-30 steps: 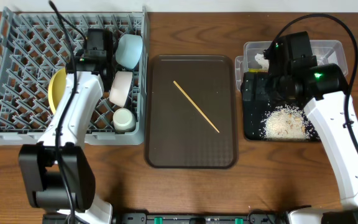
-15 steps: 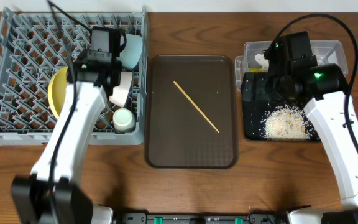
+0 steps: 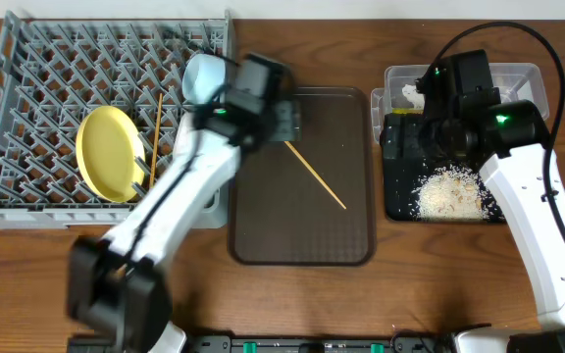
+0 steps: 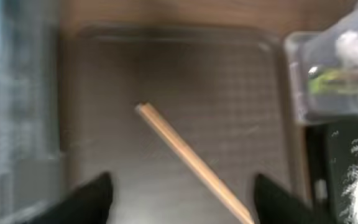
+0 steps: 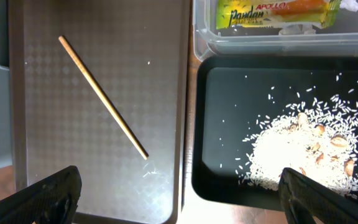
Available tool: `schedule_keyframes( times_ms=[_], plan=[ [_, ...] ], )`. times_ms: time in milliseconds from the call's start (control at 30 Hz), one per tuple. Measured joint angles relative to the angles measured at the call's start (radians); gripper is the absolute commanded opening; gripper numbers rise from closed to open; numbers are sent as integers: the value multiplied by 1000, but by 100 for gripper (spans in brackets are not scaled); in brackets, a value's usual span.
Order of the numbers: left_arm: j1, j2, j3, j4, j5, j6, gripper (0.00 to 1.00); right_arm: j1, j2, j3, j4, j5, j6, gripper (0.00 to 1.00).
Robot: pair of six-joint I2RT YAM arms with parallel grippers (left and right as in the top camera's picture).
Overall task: Sort waste into correct bins and load items into the dishwasher
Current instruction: 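Release the chopstick and move the left gripper to the second chopstick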
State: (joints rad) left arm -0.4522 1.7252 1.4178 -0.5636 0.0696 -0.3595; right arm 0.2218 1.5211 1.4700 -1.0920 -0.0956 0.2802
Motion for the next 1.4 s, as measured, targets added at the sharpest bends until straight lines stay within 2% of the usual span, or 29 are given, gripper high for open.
schedule_keyframes(
  times_ms=[233,400,433,500,533,667,867,1033,1233,1400],
  plan=[
    [-45,175,0,69,51,-186,88,0,0,0,0,0,0,99],
    [-39,194,-3,119,62,-238,88,0,0,0,0,0,0,99],
    [-39,194,-3,123,64,-244,86,0,0,0,0,0,0,99],
    [-43,194,-3,117,66,-255,63,0,0,0,0,0,0,99],
    [-45,194,-3,113,67,-256,57,0,0,0,0,0,0,99],
    [-71,194,-3,83,30,-333,58,0,0,0,0,0,0,99],
    [-180,200,-3,73,-174,-520,61,0,0,0,0,0,0,99],
    [-230,230,-3,67,-283,-626,54,0,0,0,0,0,0,99],
    [-213,312,-3,56,-315,-719,51,0,0,0,0,0,0,99],
    [-210,346,-3,72,-293,-745,47,0,0,0,0,0,0,99]
  ],
)
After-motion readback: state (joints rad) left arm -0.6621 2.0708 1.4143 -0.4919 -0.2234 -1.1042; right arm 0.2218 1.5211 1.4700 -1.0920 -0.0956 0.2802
